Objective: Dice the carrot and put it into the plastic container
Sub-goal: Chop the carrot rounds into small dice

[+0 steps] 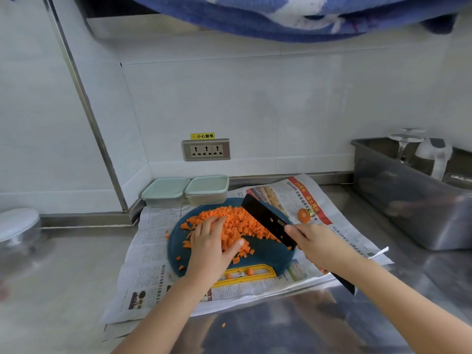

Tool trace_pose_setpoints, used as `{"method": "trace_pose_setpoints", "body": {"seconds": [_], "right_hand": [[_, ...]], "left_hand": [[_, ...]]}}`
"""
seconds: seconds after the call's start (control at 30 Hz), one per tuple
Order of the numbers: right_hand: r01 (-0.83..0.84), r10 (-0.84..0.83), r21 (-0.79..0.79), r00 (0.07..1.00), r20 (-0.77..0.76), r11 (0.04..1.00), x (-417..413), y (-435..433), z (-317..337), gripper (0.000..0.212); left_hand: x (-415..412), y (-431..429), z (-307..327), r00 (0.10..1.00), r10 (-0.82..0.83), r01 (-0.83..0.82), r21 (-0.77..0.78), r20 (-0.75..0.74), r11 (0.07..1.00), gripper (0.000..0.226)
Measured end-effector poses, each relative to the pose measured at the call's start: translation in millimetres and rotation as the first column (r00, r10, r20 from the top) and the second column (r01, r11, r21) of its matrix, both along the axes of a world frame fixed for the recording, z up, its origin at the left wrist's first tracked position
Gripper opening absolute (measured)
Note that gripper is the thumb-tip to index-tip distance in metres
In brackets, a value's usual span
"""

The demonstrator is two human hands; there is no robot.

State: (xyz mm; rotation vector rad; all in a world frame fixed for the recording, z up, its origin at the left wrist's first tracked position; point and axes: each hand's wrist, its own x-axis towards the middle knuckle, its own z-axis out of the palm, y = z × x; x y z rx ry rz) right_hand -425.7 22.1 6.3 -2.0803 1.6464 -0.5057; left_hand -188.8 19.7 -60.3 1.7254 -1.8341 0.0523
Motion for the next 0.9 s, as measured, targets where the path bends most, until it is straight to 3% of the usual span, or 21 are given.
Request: {"method": "trace_pose_setpoints", "body": {"seconds": [0.1, 0.23, 0.37, 0.47, 0.53, 0.6, 0.7, 0.83, 0.9], "right_hand": [[0.061, -0.065, 0.058, 0.995, 0.079, 0.996, -1.8, 4.1, 8.3, 0.038], [0.106, -0.129, 0.124, 0.972, 0.197, 0.987, -3.7, 9.9, 16.3, 0.042], [0.109, -0.141, 0.145, 0.962, 0.234, 0.983, -8.2, 9.5, 12.9, 0.04], [0.094, -0.115, 0.118, 0.975, 0.191, 0.989, -12.8, 6.0, 10.2, 0.036], [0.09, -0.108, 0.11, 0.979, 0.17, 0.99, -14.7, 3.6, 7.8, 0.034], [0.09, -0.109, 0.118, 0.98, 0.167, 0.989, -16.8, -0.1, 4.7, 0.035], [0.085, -0.107, 0.129, 0.979, 0.173, 0.988, -20.0, -4.8, -0.3, 0.042], [0.067, -0.082, 0.11, 0.987, 0.138, 0.992, -19.5, -4.0, -5.0, 0.043], [0.053, -0.063, 0.1, 0.993, 0.098, 0.994, -17.9, -2.9, -5.3, 0.04]], "left_hand": [[-13.4, 4.0, 0.4, 0.98, -0.113, 0.087, 0.156, 0.166, 0.984, 0.103], [-32.8, -0.7, -4.0, 0.922, -0.212, 0.127, 0.266, 0.323, 0.956, 0.102], [-18.9, -19.2, -2.4, 0.904, -0.137, 0.058, 0.201, 0.406, 0.978, 0.1], [-2.2, -29.8, 1.7, 0.96, -0.027, -0.002, 0.103, 0.278, 0.995, 0.115], [2.7, -29.2, 4.5, 0.991, -0.048, 0.041, 0.054, 0.128, 0.998, 0.107], [4.0, -21.8, 6.8, 0.981, -0.179, 0.18, -0.003, 0.071, 0.984, 0.086], [7.5, -3.4, 4.4, 0.918, -0.39, 0.39, 0.021, 0.068, 0.921, 0.047], [16.8, 6.8, 4.0, 0.846, -0.515, 0.492, 0.172, 0.139, 0.853, 0.028], [16.3, 7.6, 5.9, 0.812, -0.548, 0.505, 0.228, 0.202, 0.832, 0.033]]}}
